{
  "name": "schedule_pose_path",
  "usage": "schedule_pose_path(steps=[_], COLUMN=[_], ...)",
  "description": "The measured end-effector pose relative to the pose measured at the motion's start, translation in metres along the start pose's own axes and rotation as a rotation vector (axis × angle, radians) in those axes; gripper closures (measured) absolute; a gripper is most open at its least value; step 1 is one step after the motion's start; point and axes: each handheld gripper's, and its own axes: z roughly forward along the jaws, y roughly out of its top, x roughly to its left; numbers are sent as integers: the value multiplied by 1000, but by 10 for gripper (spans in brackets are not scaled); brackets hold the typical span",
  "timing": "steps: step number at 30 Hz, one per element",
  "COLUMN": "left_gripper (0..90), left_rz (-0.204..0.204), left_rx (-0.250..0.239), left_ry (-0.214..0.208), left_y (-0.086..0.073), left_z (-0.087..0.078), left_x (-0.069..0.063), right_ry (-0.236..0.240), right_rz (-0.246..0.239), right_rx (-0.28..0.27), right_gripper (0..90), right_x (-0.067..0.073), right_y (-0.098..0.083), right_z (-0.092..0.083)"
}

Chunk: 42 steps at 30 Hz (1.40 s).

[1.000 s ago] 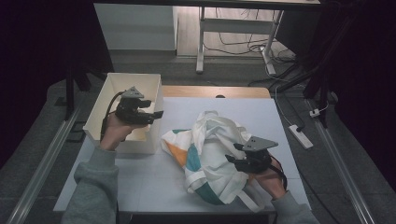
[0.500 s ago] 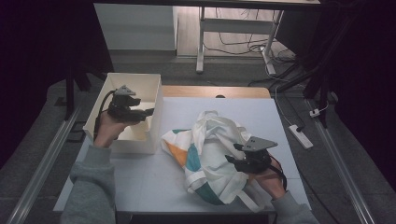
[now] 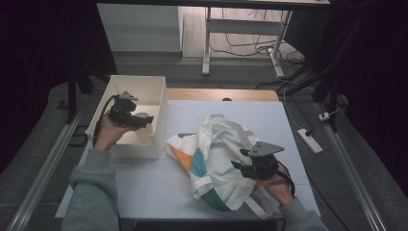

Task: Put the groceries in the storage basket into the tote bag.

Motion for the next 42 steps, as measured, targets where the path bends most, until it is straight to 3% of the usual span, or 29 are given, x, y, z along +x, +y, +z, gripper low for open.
schedule_pose_path(steps=[9,19,31,42], left_gripper=[51,56,182,191], left_rz=[-35,-28,-31,-30], left_rx=[71,144,164,163], left_ry=[-5,-36,-54,-34], left_y=[-7,-9,-9,-8], left_z=[16,33,40,39], left_x=[10,14,15,14], right_ry=[0,1,2,-1], right_rz=[2,2,2,2], right_rx=[1,5,5,4], right_gripper=[447,446,446,446], right_x=[0,0,1,1], right_y=[0,-1,-1,-1], right_z=[1,1,2,1])
